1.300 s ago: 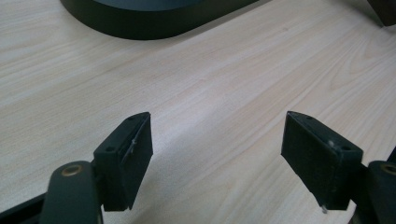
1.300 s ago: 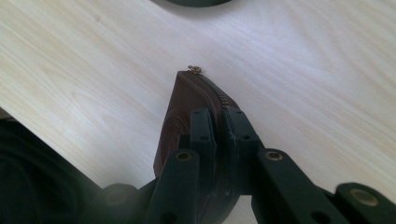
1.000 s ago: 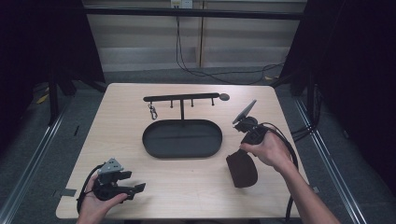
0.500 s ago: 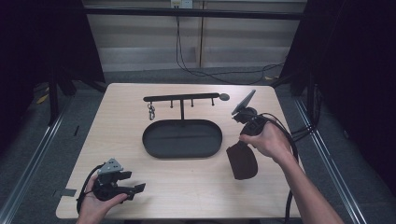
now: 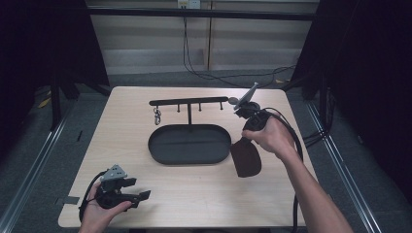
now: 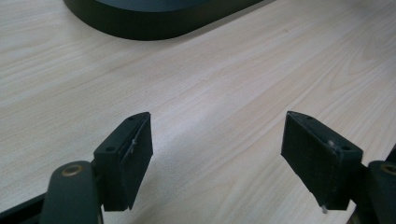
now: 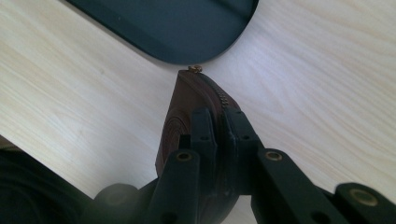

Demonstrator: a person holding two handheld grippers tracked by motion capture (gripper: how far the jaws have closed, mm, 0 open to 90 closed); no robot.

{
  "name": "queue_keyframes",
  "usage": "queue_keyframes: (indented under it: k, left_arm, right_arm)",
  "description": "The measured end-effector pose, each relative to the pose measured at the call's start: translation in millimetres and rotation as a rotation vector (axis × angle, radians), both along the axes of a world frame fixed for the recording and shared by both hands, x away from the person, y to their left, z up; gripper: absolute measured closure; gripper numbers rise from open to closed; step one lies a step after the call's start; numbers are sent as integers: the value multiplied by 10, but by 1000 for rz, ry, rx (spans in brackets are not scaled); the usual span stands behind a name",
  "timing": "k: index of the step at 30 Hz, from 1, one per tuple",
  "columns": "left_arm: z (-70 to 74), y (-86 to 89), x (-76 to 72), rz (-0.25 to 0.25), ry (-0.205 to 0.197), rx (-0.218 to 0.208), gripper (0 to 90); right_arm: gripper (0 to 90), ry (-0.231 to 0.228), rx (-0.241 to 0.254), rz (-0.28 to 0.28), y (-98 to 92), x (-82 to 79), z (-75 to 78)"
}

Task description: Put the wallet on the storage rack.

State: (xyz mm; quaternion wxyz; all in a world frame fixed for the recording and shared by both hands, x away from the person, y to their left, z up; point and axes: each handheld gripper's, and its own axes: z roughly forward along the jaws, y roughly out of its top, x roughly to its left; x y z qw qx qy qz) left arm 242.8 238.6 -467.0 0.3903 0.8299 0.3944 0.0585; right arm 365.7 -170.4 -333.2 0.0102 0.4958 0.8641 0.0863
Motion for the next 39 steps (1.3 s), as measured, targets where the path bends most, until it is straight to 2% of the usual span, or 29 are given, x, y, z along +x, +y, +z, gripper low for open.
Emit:
queue_keyframes:
  k: [15, 24, 25, 28, 39]
  left_arm:
    - [2, 9, 0, -1, 3, -4, 250]
    - [3, 14, 0, -3, 5, -6, 250]
    - [4, 18, 1, -2, 3, -5, 250]
    - [3, 19, 4, -3, 3, -6, 251]
    - [9, 25, 2, 1, 2, -9, 250]
  right_arm:
    - [833, -32, 54, -9, 154, 232, 118]
    - [834, -59, 130, -35, 164, 369, 122]
    - [834, -51, 146, -46, 164, 395, 111]
    - [834, -57, 157, -54, 162, 421, 101]
    - [835, -83, 251, -90, 203, 539, 0]
